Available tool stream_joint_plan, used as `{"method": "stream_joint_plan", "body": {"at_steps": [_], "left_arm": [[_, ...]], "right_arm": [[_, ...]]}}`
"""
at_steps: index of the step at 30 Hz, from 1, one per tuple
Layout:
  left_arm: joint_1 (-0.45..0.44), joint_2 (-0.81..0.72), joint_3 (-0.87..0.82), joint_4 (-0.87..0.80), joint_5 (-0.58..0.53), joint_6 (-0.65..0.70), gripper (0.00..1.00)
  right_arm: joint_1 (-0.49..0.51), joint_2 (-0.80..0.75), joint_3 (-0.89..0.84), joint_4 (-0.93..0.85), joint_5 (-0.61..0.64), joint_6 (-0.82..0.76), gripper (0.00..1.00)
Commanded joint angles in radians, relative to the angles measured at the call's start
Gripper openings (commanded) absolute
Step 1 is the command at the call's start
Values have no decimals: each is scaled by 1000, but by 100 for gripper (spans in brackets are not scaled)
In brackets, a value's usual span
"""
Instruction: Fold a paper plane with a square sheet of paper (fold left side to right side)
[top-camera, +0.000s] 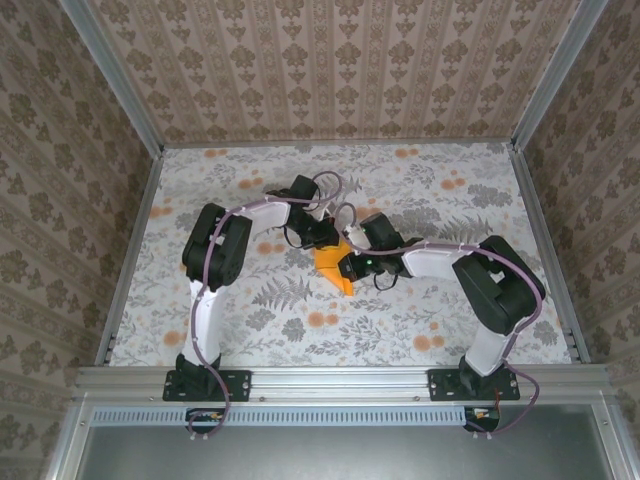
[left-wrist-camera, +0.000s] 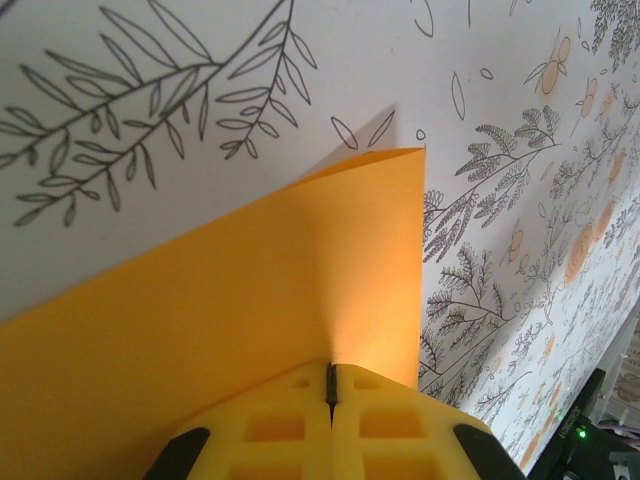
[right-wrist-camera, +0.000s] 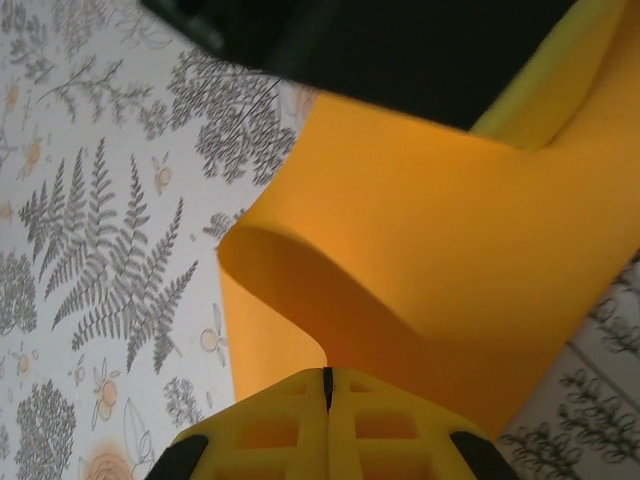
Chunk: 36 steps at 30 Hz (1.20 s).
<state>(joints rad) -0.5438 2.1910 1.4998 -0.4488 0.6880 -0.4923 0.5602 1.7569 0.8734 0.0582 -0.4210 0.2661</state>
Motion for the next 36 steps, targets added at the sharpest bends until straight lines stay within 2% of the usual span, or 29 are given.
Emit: {"method": "stream_joint_plan", "body": {"at_steps": [1,14,36], "left_arm": [[-8,29,18,-37,-23,30,4],[-11,26,16,-36,-27,26,3],[-12,26,17,-42,-38,22,3]], "right_arm": [[-11,22,43,-26,27,16,0],[-36,39,56,-59,75,8,0],[-36,24,14,-40,66,8,0]]}}
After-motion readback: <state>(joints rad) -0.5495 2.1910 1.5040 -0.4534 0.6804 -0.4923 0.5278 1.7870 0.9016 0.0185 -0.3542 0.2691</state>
